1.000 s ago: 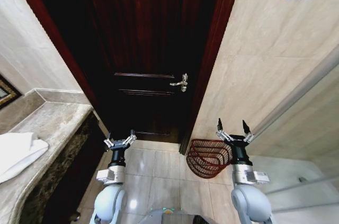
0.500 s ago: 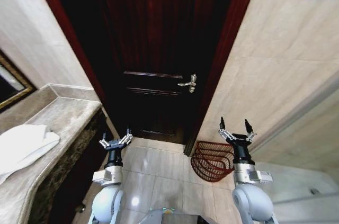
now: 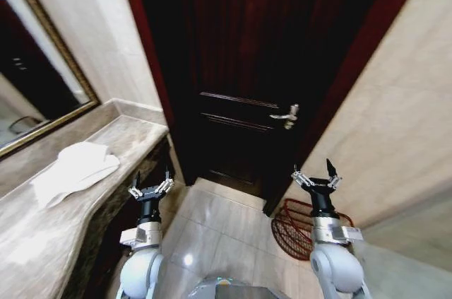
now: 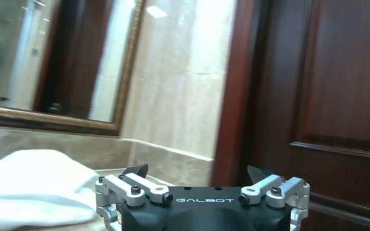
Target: Discard the used towel into the hamper.
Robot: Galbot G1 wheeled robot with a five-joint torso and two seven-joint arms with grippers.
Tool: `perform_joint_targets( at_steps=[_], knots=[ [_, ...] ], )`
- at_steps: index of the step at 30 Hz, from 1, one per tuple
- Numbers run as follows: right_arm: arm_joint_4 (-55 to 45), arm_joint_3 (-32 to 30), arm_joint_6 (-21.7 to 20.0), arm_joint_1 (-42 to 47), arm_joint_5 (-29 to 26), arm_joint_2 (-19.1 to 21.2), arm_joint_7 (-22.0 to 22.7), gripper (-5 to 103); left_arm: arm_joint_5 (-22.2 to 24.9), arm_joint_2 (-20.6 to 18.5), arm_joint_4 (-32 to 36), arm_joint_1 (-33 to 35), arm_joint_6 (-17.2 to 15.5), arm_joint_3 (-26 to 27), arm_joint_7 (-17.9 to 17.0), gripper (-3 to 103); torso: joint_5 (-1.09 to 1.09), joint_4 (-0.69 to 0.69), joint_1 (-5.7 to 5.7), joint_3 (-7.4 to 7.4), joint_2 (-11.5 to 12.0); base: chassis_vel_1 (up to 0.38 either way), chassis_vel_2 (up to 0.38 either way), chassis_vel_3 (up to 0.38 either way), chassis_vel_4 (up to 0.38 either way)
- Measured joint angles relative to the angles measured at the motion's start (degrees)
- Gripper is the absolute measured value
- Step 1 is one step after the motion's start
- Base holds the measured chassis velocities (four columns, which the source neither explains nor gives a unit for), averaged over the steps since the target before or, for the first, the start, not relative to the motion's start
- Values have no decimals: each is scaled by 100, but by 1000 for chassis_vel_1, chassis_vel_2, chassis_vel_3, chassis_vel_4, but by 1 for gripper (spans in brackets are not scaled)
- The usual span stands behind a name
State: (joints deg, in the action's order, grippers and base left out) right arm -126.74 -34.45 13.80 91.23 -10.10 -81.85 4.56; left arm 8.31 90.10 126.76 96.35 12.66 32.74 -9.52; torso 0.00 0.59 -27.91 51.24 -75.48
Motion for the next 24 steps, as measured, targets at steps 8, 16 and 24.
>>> perform_joint_targets(
  at_steps=[8,16,24],
  knots=[
    [8,7,24,-3,-12,9,-21,100,-2,10,19,8,-7,3,-11,100,1,-1,1,0,1,127,119,116,125],
    [11,7,43,4,-22,12,-39,100,-7,21,27,13,-9,4,-19,100,0,-1,0,0,1,127,124,121,130],
    [62,2,91,13,30,9,-40,100,-41,36,26,20,-21,55,-166,100,0,1,1,0,1,125,117,114,125]
  ],
)
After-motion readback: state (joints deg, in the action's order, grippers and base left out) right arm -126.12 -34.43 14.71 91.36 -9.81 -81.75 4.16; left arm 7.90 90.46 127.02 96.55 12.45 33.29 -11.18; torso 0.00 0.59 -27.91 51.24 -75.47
